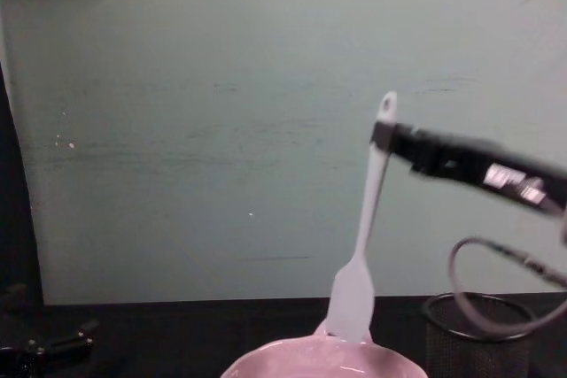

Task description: Use the one hand to pick up the spoon and stir the clear water in the bowl.

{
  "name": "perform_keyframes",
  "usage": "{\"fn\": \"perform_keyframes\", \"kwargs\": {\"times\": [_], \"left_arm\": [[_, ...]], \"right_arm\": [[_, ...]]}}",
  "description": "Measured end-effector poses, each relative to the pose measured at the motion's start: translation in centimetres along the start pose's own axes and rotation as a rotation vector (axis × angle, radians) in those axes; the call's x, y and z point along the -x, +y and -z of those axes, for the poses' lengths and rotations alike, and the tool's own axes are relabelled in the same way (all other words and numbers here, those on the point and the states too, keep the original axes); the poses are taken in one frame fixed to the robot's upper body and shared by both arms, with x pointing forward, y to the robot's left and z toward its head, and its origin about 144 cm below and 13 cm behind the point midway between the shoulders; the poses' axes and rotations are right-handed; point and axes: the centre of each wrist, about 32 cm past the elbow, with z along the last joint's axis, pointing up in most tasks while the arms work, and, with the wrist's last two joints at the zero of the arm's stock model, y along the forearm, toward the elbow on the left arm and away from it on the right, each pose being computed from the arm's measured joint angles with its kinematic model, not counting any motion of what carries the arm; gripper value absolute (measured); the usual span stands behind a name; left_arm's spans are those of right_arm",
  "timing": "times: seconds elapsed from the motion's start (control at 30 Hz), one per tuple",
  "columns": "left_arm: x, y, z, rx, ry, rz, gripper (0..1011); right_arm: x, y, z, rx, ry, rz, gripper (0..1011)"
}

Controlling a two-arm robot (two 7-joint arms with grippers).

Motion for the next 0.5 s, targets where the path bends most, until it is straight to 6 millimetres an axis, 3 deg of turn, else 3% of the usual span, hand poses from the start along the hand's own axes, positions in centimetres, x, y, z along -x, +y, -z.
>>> {"fn": "perform_keyframes", "kwargs": {"times": [0.23,0.5], "left_arm": [[0.0,0.0,0.0,0.0,0.0,0.0,1011],[0.0,0.0,0.0,0.0,0.0,0.0,1011]], "right_arm": [[-1.5,-2.0,-3.9,-0.008,0.077,0.042,108],[-3.5,-4.0,-5.6,-0.021,0.116,0.096,109]]}}
